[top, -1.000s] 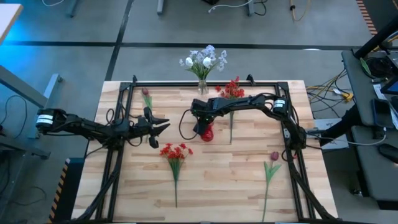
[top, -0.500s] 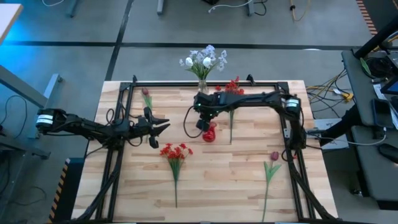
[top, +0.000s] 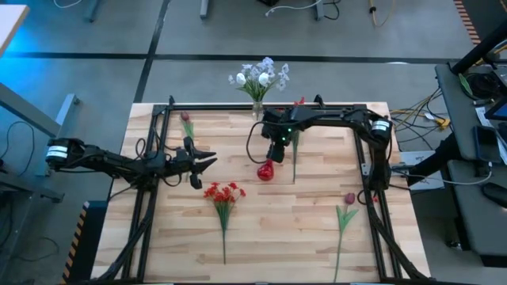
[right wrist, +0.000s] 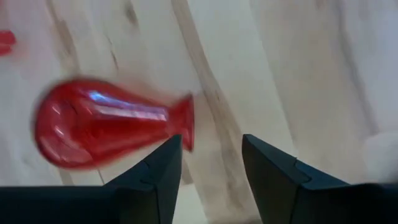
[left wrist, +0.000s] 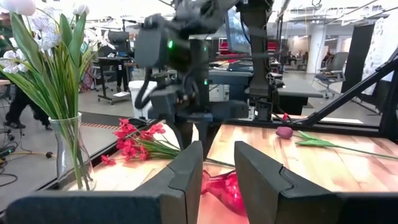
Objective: Sort flowers into vase by color
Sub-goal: Adjust the red flower vase
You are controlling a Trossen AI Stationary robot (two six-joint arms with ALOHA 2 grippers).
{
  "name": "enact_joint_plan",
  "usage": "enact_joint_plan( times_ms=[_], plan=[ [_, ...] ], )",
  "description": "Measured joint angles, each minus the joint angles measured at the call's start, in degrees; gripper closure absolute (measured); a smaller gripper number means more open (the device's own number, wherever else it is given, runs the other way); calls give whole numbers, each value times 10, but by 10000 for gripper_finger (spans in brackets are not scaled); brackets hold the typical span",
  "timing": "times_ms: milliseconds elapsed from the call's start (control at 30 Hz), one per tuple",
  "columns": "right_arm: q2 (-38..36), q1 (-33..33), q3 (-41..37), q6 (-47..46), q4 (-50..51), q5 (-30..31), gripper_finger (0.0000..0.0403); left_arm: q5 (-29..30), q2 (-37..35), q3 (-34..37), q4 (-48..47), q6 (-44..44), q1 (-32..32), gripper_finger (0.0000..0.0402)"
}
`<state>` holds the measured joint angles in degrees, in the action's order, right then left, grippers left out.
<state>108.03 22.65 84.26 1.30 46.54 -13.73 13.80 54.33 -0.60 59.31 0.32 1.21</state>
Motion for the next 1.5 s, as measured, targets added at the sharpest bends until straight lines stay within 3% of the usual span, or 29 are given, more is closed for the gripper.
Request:
enact_joint_plan(
  times_ms=[333,700,867,1067,1200,1500],
  plan=[
    [0,6,-91,-17,-128,-66,251,0,0,0,-2,0,0,323],
    [0,6,-98,-23,-181,-88,276,0,0,0,-3,0,0,323],
    [-10,5,-78,-98,-165,-87,264,-1,0,0,-3,0,0,323],
    [-14,-11,-61,-266,-154,-83,212,0,0,0,-4,-9,0,323],
    [-14,-26,-61,-356,-153,-30,185,-1,0,0,-6,-11,0,323],
    [-13,-28,-61,-500,-173,-6,162,-1,0,0,-7,-11,0,323]
  ],
)
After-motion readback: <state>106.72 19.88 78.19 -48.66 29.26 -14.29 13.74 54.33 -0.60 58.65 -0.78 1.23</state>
